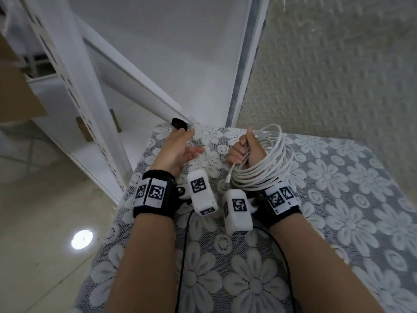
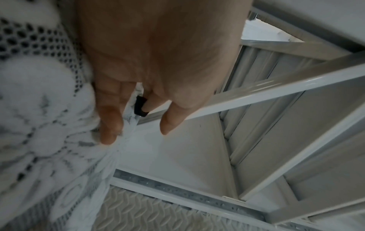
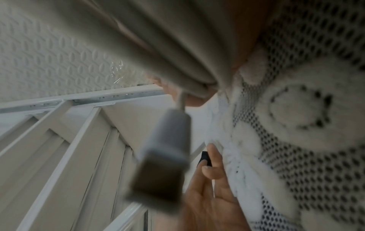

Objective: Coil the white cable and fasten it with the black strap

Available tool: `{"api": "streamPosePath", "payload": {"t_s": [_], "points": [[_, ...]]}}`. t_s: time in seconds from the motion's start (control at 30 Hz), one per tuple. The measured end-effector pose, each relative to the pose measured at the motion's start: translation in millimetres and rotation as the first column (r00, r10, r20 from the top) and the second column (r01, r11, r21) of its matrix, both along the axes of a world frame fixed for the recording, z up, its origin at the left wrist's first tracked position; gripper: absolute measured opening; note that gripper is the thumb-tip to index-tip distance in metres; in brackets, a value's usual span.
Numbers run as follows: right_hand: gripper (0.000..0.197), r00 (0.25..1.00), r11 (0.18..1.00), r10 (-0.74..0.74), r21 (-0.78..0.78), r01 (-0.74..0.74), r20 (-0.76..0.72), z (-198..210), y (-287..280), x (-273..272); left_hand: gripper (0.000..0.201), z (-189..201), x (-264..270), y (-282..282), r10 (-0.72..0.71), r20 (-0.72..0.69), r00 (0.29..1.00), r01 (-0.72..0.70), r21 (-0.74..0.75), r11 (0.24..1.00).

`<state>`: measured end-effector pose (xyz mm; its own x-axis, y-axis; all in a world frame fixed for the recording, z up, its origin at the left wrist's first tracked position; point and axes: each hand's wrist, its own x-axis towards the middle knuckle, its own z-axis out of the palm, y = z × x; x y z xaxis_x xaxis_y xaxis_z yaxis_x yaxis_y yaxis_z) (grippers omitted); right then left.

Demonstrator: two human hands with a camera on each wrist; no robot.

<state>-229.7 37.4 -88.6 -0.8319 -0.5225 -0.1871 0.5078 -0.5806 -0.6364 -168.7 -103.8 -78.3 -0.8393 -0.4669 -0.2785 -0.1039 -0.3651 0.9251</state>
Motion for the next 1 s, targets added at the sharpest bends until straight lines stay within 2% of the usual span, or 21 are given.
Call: {"api": "streamPosePath", "payload": {"t_s": [0.07,0.13,0.2,0.23,0.33,0.43,0.5,0.57,0.63,0.7,0.77,0.87,1.0], "points": [[0.075,1.0,1.0,0.002,-0.011,-0.002,0.003,0,0,0,0.035,0,0,2,0.001,0.004,1.0,-0.001,-0.027,1.0],[0.075,1.0,1.0,0.001,-0.023,-0.001,0.013,0,1,1,0.007,0,2,4,0.017,-0.005,1.0,-0.018,-0.101,0.995],[0.075,1.0,1.0,-0.006,-0.019,0.006,0.012,3,4,4,0.012,-3,4,7,0.031,-0.022,0.999,-0.034,-0.181,0.983],[0.075,1.0,1.0,-0.009,-0.009,0.01,0.009,4,7,6,0.007,-2,6,7,0.02,-0.038,0.999,-0.027,-0.197,0.98],[0.074,1.0,0.999,-0.029,0.021,0.029,-0.006,11,23,12,0.019,15,16,7,-0.013,-0.135,0.991,-0.019,-0.235,0.972],[0.073,0.999,0.999,-0.023,0.042,0.025,-0.038,19,49,19,0.032,48,32,19,-0.201,-0.268,0.942,0.138,-0.236,0.962],[0.069,0.998,0.999,-0.015,0.042,0.018,-0.063,23,69,27,0.019,65,37,36,-0.312,-0.313,0.897,0.252,-0.218,0.943],[0.059,0.998,0.998,-0.017,0.051,0.021,-0.068,26,88,37,0.008,70,37,62,-0.423,-0.298,0.856,0.363,-0.239,0.901],[0.05,0.993,0.995,-0.002,0.102,0.014,-0.114,25,106,49,0.011,67,34,90,-0.556,-0.223,0.801,0.485,-0.304,0.82],[0.051,0.983,0.988,0.024,0.156,0.004,-0.182,22,123,59,0.015,56,32,115,-0.669,-0.141,0.73,0.584,-0.379,0.718],[0.05,0.978,0.98,0.016,0.197,0.026,-0.207,18,138,63,0.017,44,29,133,-0.709,-0.107,0.697,0.616,-0.417,0.669],[0.046,0.981,0.98,-0.052,0.177,0.086,-0.188,12,152,65,0.018,29,27,144,-0.682,-0.131,0.719,0.597,-0.386,0.703],[0.052,0.968,0.973,-0.128,0.161,0.164,-0.216,7,159,64,0.017,17,24,153,-0.639,-0.214,0.738,0.579,-0.285,0.764]]}}
